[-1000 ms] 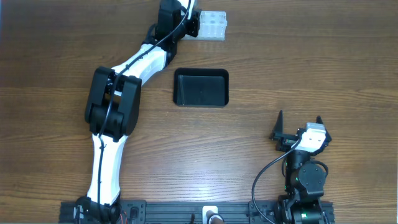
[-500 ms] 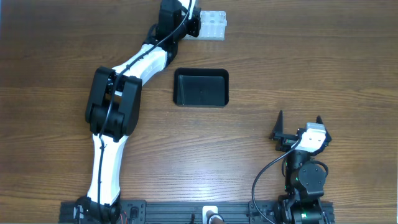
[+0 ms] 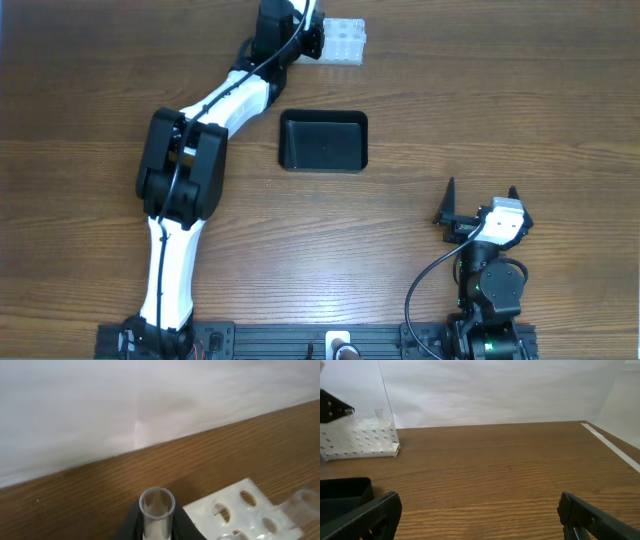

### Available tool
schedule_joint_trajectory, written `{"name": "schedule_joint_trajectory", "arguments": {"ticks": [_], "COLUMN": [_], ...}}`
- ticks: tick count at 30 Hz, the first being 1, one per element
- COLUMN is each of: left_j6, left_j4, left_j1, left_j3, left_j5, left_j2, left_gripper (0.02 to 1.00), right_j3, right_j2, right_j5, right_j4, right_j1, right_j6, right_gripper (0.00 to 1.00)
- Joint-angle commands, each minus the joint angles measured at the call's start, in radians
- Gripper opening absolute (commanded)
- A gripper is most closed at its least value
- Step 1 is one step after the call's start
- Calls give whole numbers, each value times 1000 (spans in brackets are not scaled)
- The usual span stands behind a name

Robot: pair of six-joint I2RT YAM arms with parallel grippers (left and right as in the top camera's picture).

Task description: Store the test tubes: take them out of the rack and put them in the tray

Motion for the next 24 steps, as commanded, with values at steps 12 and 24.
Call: {"name": "schedule_joint_trajectory", "arguments": {"ticks": [12,24], "left_j6": [10,-328], "left_j4": [-377,-846], "left_j1": [-20,-177], "left_j3": [23,-133], "left_j5": [-41,-366], "left_j2": [-442,-438], "left_gripper": [40,42], "right_j3": [-6,-6], "right_j2": [-9,-9], "right_j5": [13,13], "right_j4": [-1,-1], "right_j1": [0,0], "right_j6": [2,2], "right_gripper": [991,993]}}
